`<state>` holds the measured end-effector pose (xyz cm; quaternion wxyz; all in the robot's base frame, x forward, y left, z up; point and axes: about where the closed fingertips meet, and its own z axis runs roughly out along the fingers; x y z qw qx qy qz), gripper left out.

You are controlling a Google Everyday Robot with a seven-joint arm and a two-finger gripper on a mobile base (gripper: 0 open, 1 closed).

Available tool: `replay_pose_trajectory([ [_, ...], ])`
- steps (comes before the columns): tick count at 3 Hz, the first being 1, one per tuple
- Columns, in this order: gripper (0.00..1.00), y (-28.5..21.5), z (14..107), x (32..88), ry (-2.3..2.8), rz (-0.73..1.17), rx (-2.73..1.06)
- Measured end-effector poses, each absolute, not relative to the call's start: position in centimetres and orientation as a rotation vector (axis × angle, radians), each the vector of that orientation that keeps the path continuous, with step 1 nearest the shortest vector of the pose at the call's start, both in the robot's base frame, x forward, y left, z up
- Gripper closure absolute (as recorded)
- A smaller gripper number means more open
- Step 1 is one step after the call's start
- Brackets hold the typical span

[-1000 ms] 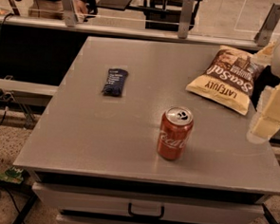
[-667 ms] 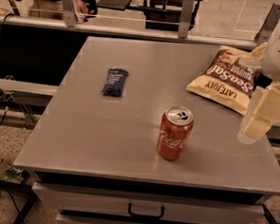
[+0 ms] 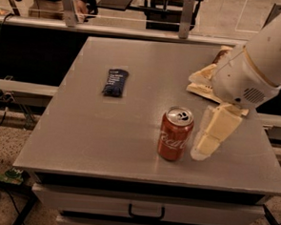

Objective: Move coke can near brown chip bag

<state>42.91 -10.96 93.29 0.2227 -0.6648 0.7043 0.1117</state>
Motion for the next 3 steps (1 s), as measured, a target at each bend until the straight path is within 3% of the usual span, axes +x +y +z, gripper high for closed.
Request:
replay_pose_trajectory([
  [1, 0.00, -9.1, 92.0, 42.7, 1.901, 0.354, -1.854],
  [3, 0.41, -8.0, 90.4, 42.9, 1.881, 0.396, -1.875],
])
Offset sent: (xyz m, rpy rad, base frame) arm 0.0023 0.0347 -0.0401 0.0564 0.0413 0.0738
